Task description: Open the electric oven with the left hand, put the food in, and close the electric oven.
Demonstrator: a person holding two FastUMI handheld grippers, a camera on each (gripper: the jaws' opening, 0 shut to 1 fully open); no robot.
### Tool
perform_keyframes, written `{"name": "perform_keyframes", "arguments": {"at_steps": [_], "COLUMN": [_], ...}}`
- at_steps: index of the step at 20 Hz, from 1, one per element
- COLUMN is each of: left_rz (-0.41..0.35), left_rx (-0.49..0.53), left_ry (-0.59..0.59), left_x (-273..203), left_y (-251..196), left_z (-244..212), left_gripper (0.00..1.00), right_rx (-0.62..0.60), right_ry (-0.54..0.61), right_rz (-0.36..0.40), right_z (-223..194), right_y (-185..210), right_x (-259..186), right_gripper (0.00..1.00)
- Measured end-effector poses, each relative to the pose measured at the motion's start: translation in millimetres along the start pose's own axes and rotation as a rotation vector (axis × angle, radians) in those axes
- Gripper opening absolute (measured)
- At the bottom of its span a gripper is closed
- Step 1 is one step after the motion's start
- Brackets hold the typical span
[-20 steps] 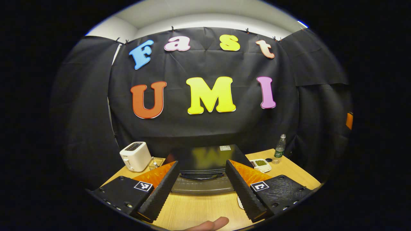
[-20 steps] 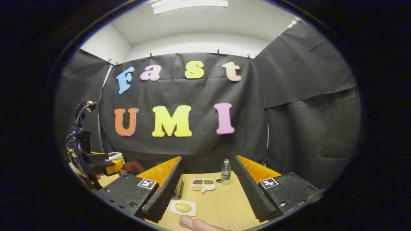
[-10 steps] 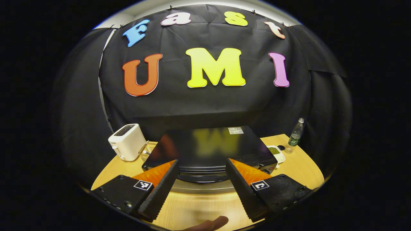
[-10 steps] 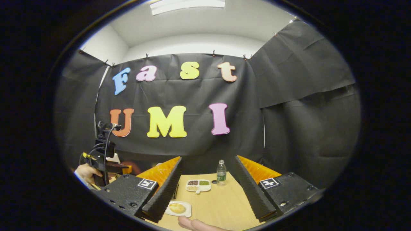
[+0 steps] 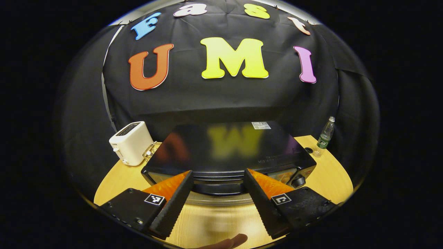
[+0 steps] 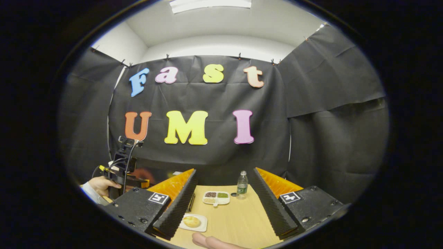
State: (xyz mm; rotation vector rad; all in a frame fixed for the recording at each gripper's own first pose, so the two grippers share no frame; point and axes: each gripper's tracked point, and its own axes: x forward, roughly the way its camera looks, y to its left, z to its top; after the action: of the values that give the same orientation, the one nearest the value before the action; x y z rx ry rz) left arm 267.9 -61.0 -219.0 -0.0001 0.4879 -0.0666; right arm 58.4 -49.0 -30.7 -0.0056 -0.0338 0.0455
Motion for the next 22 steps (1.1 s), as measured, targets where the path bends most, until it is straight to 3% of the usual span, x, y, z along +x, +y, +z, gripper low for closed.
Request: {"name": "perform_keyframes", "arguments": {"at_steps": [10,22], "left_rz": [-0.022,-0.045], "left_rx": [0.005,0.005], "left_ry": [-0.005,-0.020], "left_x": [-20,-66], "left_y": [-1,-4], "left_z": [-14,-72], "left_gripper": [0.98,0.97], "right_rx": [0.002,-0.008], "right_ry": [0.025,0.028], "right_rz": [0.013,0.024], "right_z": [-6,-4], "right_y": [7,22], "right_x": [-8,-24], "right_gripper": [0.96,0.96]}}
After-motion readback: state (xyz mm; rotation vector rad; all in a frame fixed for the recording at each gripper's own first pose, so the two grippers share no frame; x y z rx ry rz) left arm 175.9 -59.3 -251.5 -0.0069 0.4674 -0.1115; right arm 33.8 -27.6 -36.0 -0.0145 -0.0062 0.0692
